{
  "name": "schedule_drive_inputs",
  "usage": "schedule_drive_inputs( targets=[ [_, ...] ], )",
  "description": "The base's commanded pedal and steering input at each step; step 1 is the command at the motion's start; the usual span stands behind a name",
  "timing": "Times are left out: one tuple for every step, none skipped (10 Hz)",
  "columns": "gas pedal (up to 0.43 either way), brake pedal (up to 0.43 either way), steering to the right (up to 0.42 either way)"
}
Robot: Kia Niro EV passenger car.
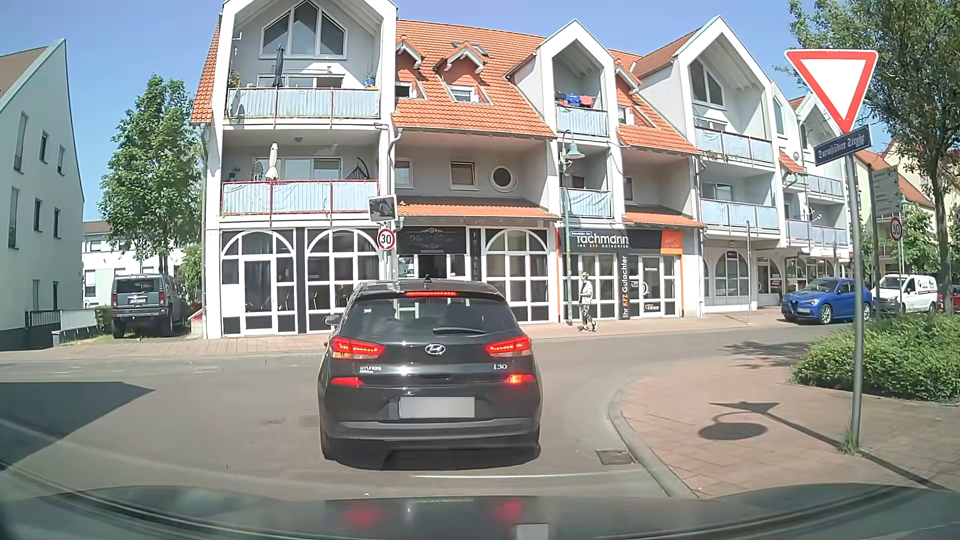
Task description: Follow the waypoints while adhering to traffic rules and regulations
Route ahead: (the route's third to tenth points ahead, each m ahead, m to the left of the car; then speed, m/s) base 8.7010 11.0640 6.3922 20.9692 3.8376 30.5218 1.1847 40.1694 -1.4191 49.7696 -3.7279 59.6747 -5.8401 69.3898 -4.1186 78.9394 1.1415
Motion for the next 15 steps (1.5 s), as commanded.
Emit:
schedule_drive_inputs(
  targets=[
    [0.000,0.238,-0.030],
    [0.000,0.238,-0.026],
    [0.000,0.238,-0.024],
    [0.000,0.244,-0.023],
    [0.000,0.244,-0.022],
    [0.000,0.244,-0.020],
    [0.000,0.244,-0.020],
    [0.000,0.244,-0.019],
    [0.000,0.244,-0.019],
    [0.000,0.244,-0.018],
    [0.000,0.244,-0.018],
    [0.000,0.244,-0.019],
    [0.000,0.244,-0.019],
    [0.000,0.244,-0.019],
    [0.000,0.250,-0.019]
  ],
)
